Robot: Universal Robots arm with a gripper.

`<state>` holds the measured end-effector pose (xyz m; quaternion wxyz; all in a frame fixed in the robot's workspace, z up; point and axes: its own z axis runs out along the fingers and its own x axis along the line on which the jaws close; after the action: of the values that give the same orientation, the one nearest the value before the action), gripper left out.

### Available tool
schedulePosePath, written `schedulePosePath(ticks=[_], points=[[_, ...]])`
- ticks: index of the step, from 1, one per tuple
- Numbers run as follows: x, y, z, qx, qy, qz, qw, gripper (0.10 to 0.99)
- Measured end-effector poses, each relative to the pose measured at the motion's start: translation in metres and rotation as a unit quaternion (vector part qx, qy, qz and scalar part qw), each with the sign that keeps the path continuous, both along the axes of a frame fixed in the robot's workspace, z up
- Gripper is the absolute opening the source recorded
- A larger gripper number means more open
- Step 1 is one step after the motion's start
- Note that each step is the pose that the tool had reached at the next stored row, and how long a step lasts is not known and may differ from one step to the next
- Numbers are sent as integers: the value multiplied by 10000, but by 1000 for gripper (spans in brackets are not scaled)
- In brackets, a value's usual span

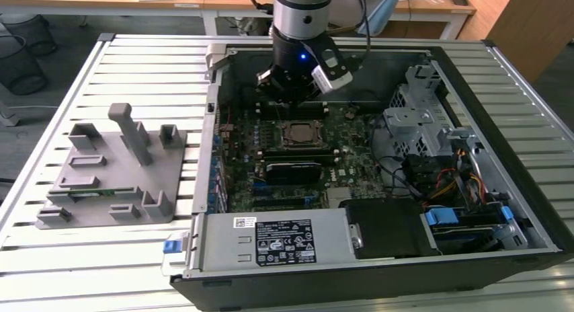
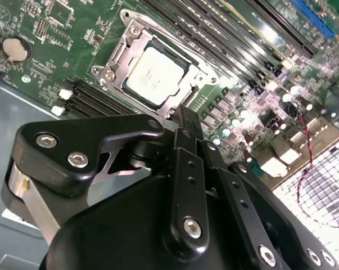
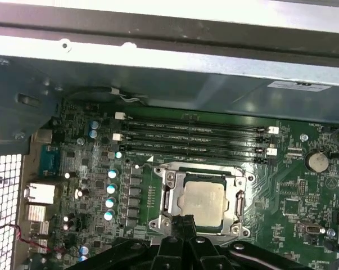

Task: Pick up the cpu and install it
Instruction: 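Install the first cpu locking lever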

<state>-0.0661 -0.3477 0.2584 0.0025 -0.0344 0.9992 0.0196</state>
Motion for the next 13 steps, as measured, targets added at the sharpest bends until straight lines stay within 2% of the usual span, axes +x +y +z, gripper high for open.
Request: schedulePosePath(ticks=[13], points=[[-269, 0, 7, 8, 0, -57, 10000, 106]])
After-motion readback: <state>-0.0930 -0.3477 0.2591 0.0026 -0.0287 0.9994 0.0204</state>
